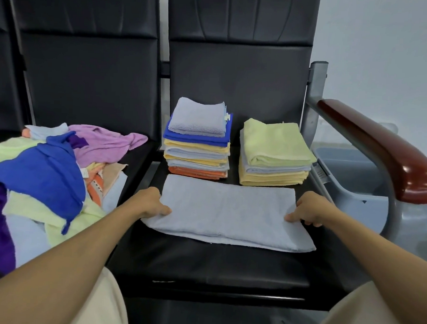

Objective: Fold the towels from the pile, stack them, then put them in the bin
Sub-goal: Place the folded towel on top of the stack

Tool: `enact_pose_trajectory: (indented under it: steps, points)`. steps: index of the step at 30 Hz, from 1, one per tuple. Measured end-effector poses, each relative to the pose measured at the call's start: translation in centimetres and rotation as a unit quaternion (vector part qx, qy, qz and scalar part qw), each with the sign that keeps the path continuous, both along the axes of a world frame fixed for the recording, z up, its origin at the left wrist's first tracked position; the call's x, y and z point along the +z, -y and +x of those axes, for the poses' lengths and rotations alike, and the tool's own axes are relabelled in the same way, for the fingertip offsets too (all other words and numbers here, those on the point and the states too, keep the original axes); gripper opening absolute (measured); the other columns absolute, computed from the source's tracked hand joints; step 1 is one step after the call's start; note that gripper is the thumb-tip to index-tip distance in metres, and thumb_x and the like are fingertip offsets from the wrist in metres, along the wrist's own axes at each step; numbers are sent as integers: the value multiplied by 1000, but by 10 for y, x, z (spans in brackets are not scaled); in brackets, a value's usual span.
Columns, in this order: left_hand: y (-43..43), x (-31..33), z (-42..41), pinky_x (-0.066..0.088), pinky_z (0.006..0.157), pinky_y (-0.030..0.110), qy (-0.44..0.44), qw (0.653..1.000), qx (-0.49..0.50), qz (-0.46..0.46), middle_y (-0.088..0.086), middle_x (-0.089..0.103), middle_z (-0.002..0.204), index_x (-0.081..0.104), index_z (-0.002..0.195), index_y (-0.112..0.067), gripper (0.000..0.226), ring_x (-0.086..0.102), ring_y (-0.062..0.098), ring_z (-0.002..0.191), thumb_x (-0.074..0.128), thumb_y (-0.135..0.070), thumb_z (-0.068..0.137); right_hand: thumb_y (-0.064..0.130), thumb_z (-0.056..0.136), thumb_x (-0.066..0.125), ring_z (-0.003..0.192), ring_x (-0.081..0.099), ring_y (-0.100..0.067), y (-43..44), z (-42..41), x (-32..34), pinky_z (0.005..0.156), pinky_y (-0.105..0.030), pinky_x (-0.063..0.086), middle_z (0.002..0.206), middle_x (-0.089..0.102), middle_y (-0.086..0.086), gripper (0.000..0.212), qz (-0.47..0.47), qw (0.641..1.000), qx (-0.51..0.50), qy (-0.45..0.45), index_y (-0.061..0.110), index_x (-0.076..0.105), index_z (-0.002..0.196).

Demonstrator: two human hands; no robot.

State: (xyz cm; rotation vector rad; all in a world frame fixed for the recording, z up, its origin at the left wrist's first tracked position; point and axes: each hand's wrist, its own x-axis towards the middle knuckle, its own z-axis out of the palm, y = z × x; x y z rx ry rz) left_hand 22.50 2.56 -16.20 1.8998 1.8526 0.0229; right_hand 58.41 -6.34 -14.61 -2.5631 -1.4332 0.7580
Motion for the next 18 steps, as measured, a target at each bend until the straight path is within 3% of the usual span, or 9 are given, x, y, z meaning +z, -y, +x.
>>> enact_pose_trajectory:
  steps: [2,4,7,11,14,18]
  points:
    - [2,2,1,35,58,27,33,999,10,-2,4,51,83,47,77,-12,30,49,18,72,72,-29,79,24,77,79,63,50,-18,-3,-1,-1,51,-26,43,72,57,-6,32,-12,999,-7,-38,9,51,74]
    - [5,4,-1,33,57,27,74,997,28,0,2,47,76,44,72,-13,29,46,16,67,72,-20,77,21,77,79,66,50,-18,-4,-3,1,53,-26,43,78,56,-4,29,-28,997,-2,-71,10,52,77]
    - [12,9,-11,44,65,27,157,985,67,-31,5,60,91,58,87,-8,21,57,17,80,74,-12,76,11,76,79,76,56,-20,-1,-3,4,58,-29,52,88,60,-7,22,-58,988,14,-141,8,57,82]
    - [23,14,-21,52,70,28,241,959,90,-122,11,69,104,61,107,-2,44,66,23,92,84,-12,70,4,72,81,95,68,-31,5,-1,7,73,-40,60,107,68,-16,38,-99,970,18,-219,2,64,106]
    - [28,19,-16,53,64,25,326,931,107,-122,10,75,93,66,106,0,38,71,20,82,80,-22,77,15,81,77,89,70,-29,7,2,4,67,-37,60,103,71,-15,31,-75,963,7,-260,2,65,108]
    - [30,25,2,53,71,29,429,884,154,-103,12,73,101,64,113,-4,48,69,25,89,59,-47,91,20,99,53,95,69,-32,5,6,0,74,-42,60,111,69,-18,27,-52,950,-11,-307,1,61,116]
